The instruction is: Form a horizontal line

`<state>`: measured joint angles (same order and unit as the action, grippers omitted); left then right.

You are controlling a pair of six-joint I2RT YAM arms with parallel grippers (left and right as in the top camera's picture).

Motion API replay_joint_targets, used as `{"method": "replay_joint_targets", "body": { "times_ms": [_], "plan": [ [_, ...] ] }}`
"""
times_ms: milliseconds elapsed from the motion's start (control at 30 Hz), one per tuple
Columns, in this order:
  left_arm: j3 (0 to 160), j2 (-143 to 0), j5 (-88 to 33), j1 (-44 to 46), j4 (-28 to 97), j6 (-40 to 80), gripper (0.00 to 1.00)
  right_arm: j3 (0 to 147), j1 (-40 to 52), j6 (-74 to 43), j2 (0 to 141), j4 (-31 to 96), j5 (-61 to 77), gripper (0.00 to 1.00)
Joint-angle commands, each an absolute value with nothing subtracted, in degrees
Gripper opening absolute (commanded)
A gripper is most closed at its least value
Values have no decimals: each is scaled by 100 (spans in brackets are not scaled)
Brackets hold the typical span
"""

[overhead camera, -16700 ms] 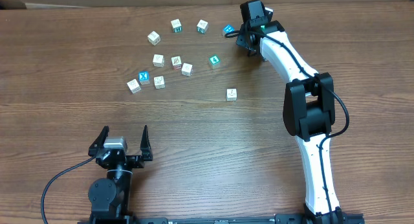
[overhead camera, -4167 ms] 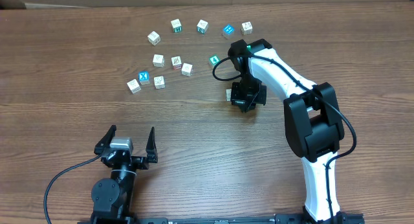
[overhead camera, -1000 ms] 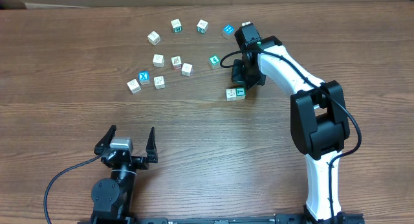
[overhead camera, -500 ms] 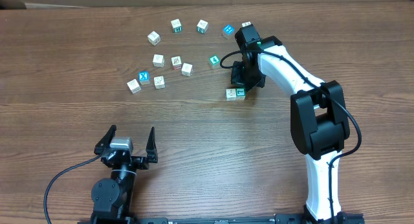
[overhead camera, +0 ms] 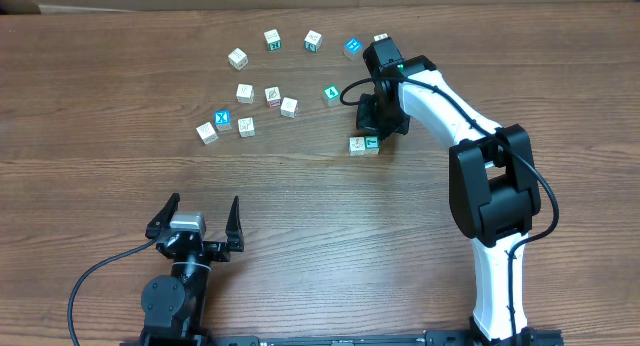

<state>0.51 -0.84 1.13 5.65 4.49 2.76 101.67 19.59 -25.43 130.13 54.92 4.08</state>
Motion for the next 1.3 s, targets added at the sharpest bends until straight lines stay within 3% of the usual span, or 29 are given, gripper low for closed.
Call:
{"method": "replay_joint_targets", "body": {
  "times_ms": [0, 1267],
  "plan": [
    [27, -25, 148, 587, 432, 167, 100, 10151, 1992, -2499, 12997, 5474, 423, 4],
    [27, -27, 148, 587, 432, 169, 99, 10151, 2080, -2504, 12997, 5201, 349, 4]
  ]
}}
